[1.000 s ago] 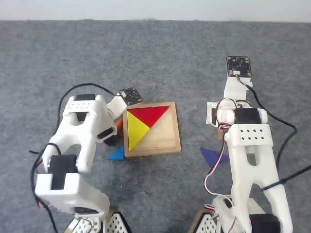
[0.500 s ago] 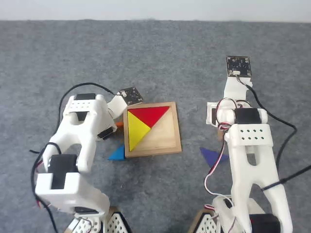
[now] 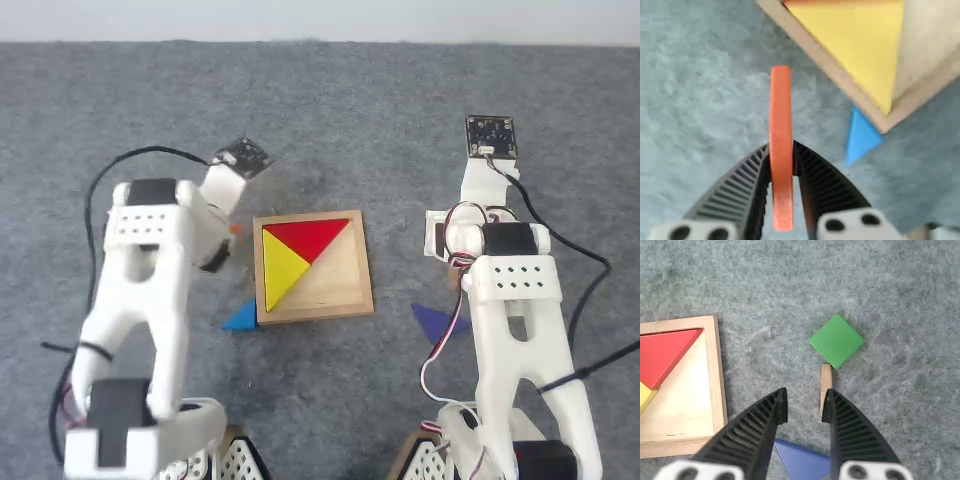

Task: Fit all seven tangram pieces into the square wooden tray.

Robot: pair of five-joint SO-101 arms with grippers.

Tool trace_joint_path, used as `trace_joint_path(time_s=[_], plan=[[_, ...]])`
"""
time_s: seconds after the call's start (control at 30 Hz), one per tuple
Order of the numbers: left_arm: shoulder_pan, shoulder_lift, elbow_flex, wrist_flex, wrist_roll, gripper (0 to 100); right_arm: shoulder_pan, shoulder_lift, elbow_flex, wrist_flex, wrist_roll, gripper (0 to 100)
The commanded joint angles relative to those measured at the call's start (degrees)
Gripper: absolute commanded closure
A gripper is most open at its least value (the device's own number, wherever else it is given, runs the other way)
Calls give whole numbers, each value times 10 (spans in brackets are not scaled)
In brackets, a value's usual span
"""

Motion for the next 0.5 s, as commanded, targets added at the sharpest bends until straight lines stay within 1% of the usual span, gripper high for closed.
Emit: trace_joint_path(time_s=[0.0,0.1,0.17,0.23,0.33,0.4,0.47], plan=[[89,-78,19,-2,214,978,5,-28,-4,-11,6,876],[164,-81,36,-56,330,978,9,-28,-4,-11,6,876],[206,-68,51,-113,374,978,9,-28,-4,-11,6,876],[236,-39,58,-162,406,978,9,-28,-4,-11,6,876],[258,35,38,-218,445,978,9,-28,-4,-11,5,876],[266,93,5,-224,463,979,9,-28,-4,-11,6,876],[273,136,-36,-217,467,986,9,-28,-4,-11,6,876]])
